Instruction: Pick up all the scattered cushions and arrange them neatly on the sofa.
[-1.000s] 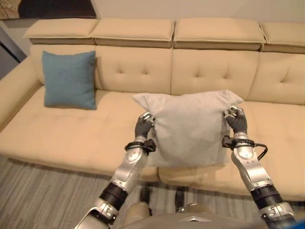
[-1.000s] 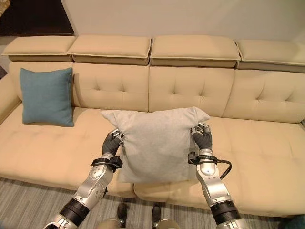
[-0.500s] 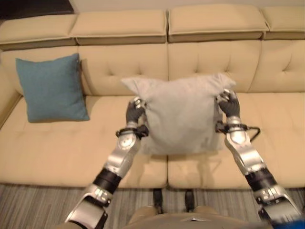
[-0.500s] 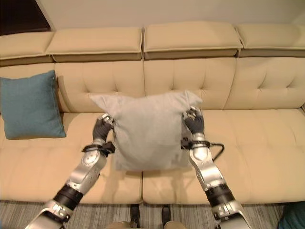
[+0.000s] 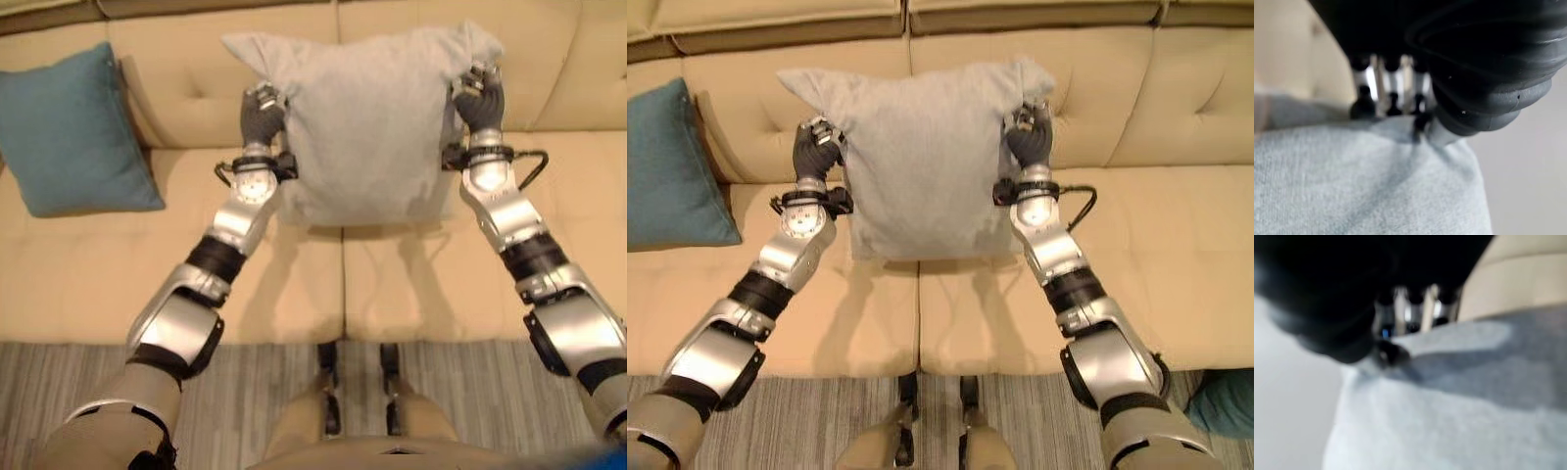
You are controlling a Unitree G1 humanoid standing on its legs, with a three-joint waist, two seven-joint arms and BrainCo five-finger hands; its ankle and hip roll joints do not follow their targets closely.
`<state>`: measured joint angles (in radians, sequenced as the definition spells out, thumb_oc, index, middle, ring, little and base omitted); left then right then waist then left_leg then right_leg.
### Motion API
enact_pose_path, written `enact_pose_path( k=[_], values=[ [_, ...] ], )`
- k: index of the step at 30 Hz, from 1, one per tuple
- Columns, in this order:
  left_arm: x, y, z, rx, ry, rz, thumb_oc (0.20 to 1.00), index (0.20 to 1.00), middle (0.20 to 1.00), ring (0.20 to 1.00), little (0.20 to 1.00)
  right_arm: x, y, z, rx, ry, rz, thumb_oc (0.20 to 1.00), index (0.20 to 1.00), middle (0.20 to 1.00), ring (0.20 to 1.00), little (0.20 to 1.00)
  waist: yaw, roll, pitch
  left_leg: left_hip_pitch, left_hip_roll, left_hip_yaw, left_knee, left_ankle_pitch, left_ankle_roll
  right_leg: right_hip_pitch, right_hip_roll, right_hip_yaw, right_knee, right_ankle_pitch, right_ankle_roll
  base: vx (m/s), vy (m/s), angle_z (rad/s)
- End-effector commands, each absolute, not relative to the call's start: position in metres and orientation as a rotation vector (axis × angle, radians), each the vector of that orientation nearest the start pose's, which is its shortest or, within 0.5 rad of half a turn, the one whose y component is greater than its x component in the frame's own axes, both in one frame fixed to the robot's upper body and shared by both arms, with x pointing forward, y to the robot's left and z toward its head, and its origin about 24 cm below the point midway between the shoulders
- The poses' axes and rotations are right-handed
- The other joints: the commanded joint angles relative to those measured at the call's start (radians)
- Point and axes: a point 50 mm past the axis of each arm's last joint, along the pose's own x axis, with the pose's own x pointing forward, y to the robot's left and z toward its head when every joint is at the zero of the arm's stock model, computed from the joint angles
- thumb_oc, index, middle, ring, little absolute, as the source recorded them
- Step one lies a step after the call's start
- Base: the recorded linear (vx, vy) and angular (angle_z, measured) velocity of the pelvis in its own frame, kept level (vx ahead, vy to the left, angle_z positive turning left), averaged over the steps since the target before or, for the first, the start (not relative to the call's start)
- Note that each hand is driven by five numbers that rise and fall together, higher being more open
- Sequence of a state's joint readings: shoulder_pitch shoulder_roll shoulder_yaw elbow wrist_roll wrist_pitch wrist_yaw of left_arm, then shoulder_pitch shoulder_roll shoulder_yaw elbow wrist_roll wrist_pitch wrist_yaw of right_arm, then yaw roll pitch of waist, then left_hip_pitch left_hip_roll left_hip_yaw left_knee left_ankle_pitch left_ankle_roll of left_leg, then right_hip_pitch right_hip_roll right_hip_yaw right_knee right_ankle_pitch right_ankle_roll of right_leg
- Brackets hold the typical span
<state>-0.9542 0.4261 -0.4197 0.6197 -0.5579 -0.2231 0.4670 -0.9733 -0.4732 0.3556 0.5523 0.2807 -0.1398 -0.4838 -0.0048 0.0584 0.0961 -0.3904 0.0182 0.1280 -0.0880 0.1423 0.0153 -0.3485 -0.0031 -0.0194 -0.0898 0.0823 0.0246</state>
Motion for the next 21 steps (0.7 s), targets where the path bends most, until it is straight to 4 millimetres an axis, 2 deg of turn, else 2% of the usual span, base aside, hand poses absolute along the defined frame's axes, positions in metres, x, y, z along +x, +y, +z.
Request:
enact_pose_path(
  k=[1, 4, 6, 8, 12, 21],
  values=[
    [0.377, 0.106, 0.311, 0.010, -0.794, -0.015, 0.200, 0.200, 0.200, 0.200, 0.200, 0.368, -0.117, 0.321, -0.151, -0.871, -0.083, 0.200, 0.200, 0.200, 0.200, 0.200, 0.017, -0.049, -0.019, -0.047, 0.014, -0.067, 0.001, 0.015, -0.111, -0.013, -0.084, -0.048, 0.016, 0.054, 0.127, -0.01, 0.003, 0.09],
    [0.377, 0.106, 0.311, 0.010, -0.794, -0.015, 0.200, 0.200, 0.200, 0.200, 0.200, 0.368, -0.117, 0.321, -0.151, -0.871, -0.083, 0.200, 0.200, 0.200, 0.200, 0.200, 0.017, -0.049, -0.020, -0.047, 0.014, -0.067, 0.001, 0.015, -0.111, -0.014, -0.084, -0.049, 0.016, 0.054, 0.127, 0.00, 0.000, 0.06],
    [0.381, 0.112, 0.340, 0.045, -0.830, 0.015, 0.200, 0.200, 0.200, 0.200, 0.200, 0.369, -0.121, 0.351, -0.180, -0.923, -0.134, 0.200, 0.200, 0.200, 0.200, 0.200, 0.022, -0.062, -0.032, -0.145, 0.011, -0.076, 0.001, 0.040, -0.133, -0.105, -0.083, -0.068, 0.003, 0.071, 0.136, 0.00, 0.000, 0.00],
    [0.382, 0.112, 0.343, 0.057, -0.828, 0.016, 0.200, 0.200, 0.200, 0.200, 0.200, 0.369, -0.120, 0.356, -0.193, -0.929, -0.136, 0.200, 0.200, 0.200, 0.200, 0.200, 0.022, -0.064, -0.036, -0.162, 0.010, -0.082, 0.001, 0.037, -0.136, -0.122, -0.085, -0.069, 0.003, 0.068, 0.136, 0.00, 0.021, 0.18],
    [0.385, 0.113, 0.352, 0.124, -0.832, 0.026, 0.200, 0.200, 0.200, 0.200, 0.200, 0.372, -0.116, 0.357, -0.205, -0.920, -0.135, 0.200, 0.200, 0.200, 0.200, 0.200, 0.024, -0.061, -0.021, -0.203, 0.005, -0.085, 0.001, 0.052, -0.144, -0.165, -0.091, -0.076, 0.003, 0.081, 0.138, -0.02, 0.018, -0.16],
    [0.391, 0.115, 0.354, 0.189, -0.802, 0.052, 0.200, 0.200, 0.200, 0.200, 0.200, 0.380, -0.110, 0.349, -0.250, -0.874, -0.118, 0.200, 0.200, 0.200, 0.200, 0.200, 0.021, -0.061, -0.009, -0.280, 0.011, -0.087, 0.001, 0.065, -0.152, -0.242, -0.094, -0.079, 0.003, 0.094, 0.141, -0.01, 0.004, 0.08]
  ],
)
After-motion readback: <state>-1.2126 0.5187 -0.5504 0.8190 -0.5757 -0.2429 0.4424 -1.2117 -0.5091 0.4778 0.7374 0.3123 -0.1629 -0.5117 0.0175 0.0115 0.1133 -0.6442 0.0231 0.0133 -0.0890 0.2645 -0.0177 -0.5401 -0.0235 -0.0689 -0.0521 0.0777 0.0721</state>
